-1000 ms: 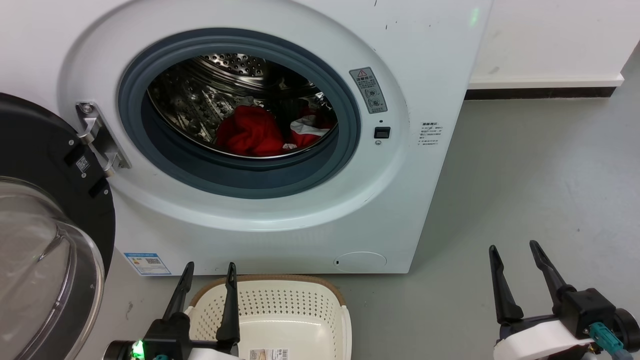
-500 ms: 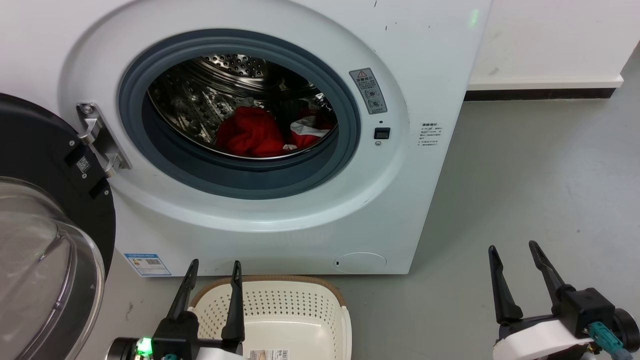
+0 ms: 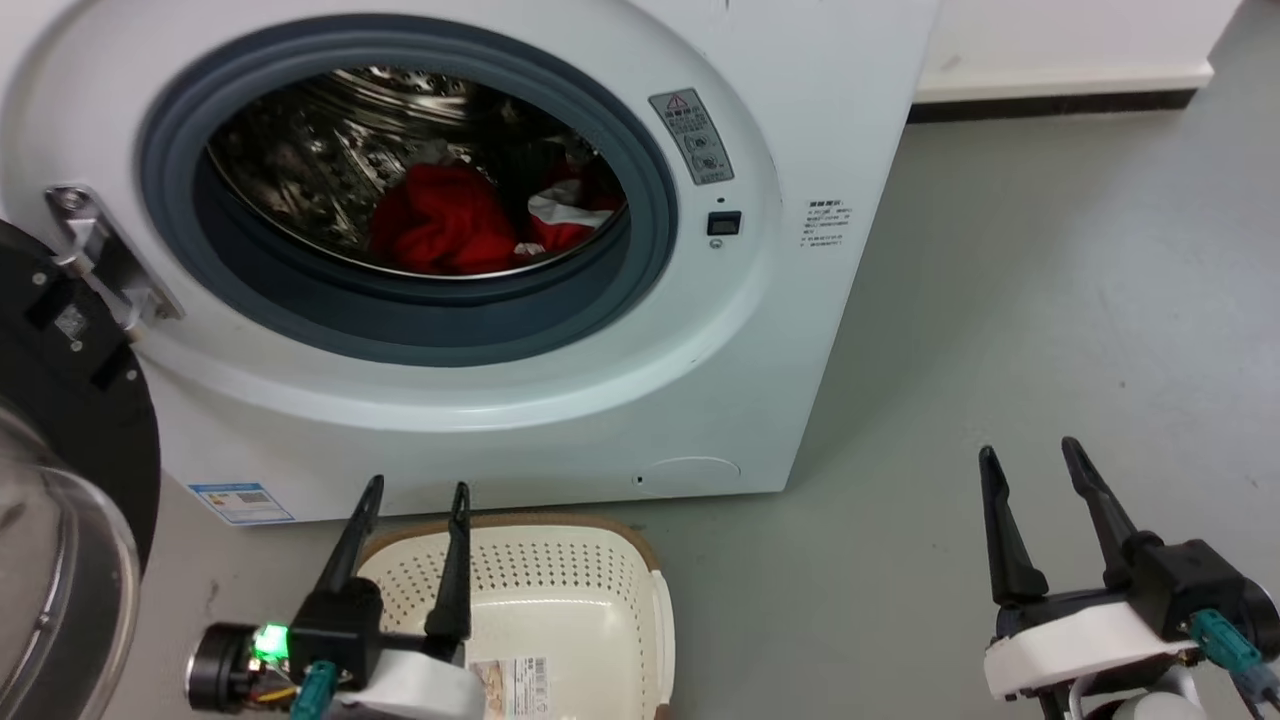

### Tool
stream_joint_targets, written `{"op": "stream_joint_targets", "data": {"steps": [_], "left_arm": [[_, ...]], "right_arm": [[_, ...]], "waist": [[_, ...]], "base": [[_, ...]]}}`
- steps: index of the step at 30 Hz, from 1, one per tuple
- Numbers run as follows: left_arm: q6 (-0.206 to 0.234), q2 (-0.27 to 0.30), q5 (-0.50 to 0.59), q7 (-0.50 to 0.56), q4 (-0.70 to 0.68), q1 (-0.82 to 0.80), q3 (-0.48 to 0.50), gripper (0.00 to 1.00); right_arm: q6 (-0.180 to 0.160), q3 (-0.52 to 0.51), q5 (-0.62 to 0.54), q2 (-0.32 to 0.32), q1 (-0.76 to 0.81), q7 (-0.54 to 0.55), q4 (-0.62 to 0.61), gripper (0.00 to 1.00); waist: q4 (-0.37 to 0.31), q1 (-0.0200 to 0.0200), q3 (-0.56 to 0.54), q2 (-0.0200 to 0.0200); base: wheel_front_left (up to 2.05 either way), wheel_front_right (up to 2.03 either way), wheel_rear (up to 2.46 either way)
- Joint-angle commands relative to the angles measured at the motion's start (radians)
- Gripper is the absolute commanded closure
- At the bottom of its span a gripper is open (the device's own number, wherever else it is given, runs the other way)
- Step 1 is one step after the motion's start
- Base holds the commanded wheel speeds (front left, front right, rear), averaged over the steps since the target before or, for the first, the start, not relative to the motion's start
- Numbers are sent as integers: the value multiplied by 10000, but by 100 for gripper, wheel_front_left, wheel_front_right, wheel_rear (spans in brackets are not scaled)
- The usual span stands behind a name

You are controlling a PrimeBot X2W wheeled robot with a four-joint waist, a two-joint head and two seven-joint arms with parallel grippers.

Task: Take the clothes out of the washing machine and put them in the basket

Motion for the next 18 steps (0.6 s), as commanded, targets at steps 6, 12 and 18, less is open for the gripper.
{"op": "stream_joint_targets", "data": {"steps": [6, 12, 18], "left_arm": [[-494, 920, 88, -26, 555, -2021, 472, 0], [-840, 2288, 275, -28, 1815, -4543, 869, 0], [-1265, 3659, 203, 1258, 3682, -7833, 695, 0]], "right_arm": [[-7, 43, 528, 7, -787, -21, -294, 0], [-7, 220, 1232, 10, -1444, -21, -276, 0], [-7, 437, 1819, 12, -1833, -21, -379, 0]], "waist": [[-1081, 0, 2291, 0], [-1991, 0, 3988, 0], [-2672, 0, 5181, 0]], "base": [[0, 0, 0], [0, 0, 0], [0, 0, 0]]}}
